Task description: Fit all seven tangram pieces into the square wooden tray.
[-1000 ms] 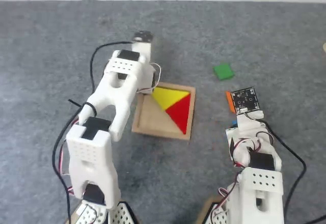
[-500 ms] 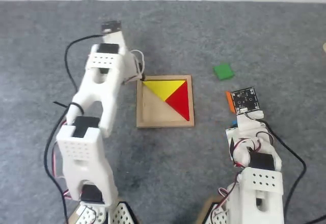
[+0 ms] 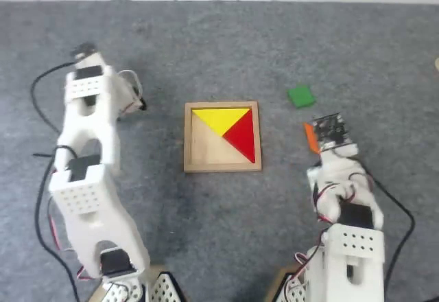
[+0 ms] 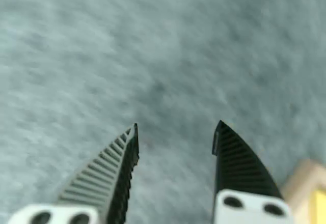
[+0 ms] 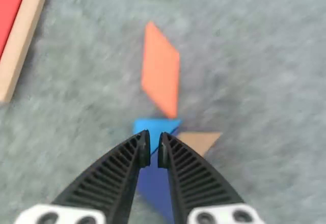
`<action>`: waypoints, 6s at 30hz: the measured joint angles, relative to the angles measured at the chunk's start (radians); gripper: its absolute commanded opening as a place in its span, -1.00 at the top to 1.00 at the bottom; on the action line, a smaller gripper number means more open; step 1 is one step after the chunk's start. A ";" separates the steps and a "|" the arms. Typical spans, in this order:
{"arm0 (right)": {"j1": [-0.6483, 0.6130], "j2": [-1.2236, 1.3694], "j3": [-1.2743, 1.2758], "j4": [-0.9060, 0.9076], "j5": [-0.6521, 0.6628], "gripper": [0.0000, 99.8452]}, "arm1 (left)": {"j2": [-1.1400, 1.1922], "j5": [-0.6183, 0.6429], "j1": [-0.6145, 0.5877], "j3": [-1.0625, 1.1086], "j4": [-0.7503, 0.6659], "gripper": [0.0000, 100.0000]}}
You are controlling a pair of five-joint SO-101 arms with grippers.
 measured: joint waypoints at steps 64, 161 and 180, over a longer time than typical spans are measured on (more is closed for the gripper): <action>0.051 1.333 -1.149 0.193 0.255 0.90 | 0.000 0.006 -0.020 0.031 -0.126 0.53; -0.727 1.227 -0.822 -0.092 -0.184 0.71 | 0.000 0.000 -0.017 0.031 -0.126 0.53; -0.802 1.363 -0.924 -0.215 -0.138 0.71 | 0.000 0.000 -0.017 0.031 -0.138 0.53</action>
